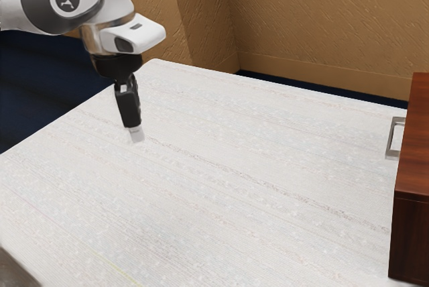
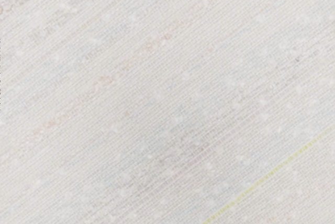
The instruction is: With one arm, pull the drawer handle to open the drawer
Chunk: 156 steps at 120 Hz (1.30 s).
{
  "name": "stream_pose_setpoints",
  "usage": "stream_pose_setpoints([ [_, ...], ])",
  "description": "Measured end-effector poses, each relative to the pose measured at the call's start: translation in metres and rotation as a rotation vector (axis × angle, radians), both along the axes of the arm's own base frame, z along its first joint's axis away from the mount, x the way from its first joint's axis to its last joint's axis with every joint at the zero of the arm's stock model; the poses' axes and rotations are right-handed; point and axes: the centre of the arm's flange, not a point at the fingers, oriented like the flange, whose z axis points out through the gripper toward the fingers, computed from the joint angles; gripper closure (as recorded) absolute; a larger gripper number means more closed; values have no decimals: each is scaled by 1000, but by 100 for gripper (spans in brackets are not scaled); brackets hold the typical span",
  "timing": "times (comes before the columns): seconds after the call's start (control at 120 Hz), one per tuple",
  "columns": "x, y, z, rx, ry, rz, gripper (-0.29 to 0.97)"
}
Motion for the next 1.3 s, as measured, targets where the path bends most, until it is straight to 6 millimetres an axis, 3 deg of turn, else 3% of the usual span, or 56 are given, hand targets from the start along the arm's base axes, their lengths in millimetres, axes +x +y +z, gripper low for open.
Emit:
stream_pose_setpoints([
  [0.342, -1, -9, 10, -8, -39, -99, 0],
  [0.425, 4, -7, 32, -1, -93, -138, 0],
  [0.517, 19, -6, 39, 0, -118, -208, 0],
  [0.558, 31, -15, 42, -2, -136, -268, 0],
  [0.608, 48, -45, 42, -9, -154, -379, 0],
  [0.667, 69, -70, 35, -17, -163, -482, 0],
  [0.8, 101, -83, 19, -27, -185, -655, 0],
  [0.875, 131, -96, 6, -44, -230, -774, 0],
  [0.983, 159, -127, -25, -90, -273, -983, 0],
  [1.075, 180, -142, -53, -129, -312, -1135, 0],
  [1.192, 203, -132, -76, -255, -444, -1294, 0],
  [1.3, 211, -138, -77, -296, -575, -1446, 4],
])
